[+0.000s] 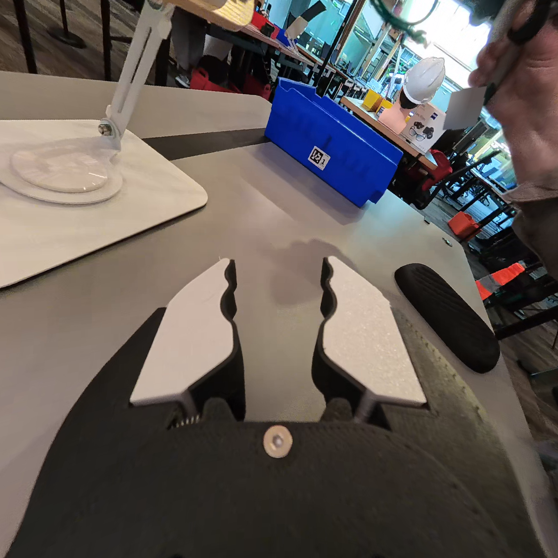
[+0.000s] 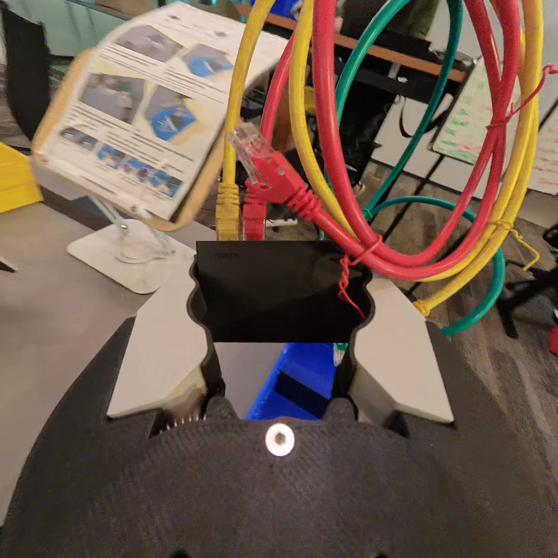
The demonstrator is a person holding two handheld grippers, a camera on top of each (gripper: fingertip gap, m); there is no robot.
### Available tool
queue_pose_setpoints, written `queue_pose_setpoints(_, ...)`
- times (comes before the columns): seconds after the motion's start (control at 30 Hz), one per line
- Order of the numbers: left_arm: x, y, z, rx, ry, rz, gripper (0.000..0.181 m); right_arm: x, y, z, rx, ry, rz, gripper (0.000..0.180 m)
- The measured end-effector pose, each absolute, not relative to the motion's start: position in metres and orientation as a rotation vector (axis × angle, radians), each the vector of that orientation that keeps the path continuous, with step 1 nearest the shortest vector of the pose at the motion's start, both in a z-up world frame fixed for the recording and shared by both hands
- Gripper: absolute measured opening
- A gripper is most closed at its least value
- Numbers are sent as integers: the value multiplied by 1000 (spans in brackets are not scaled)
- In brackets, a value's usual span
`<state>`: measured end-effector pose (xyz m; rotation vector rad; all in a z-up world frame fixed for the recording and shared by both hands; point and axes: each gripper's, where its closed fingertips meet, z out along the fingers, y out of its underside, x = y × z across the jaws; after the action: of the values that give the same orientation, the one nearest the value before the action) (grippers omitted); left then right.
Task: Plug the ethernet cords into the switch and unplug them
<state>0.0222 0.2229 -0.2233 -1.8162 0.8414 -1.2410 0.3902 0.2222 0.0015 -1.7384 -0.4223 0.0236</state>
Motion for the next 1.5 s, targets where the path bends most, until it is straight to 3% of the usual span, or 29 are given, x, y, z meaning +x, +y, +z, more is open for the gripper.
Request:
queue_pose_setpoints(0.4,22,228,-236,-1864,835,-1225,56,473,279,-118,-1987,-133,26,101)
queue_pose_setpoints(0.93,27,225,-244,-1884,859,-1231,56,505,305,-224,-2397,37,56,102)
queue_pose_setpoints(1.5,29,223,-245,-1889,874,-1232,57,505,285,-270,-2889,-102,43,100)
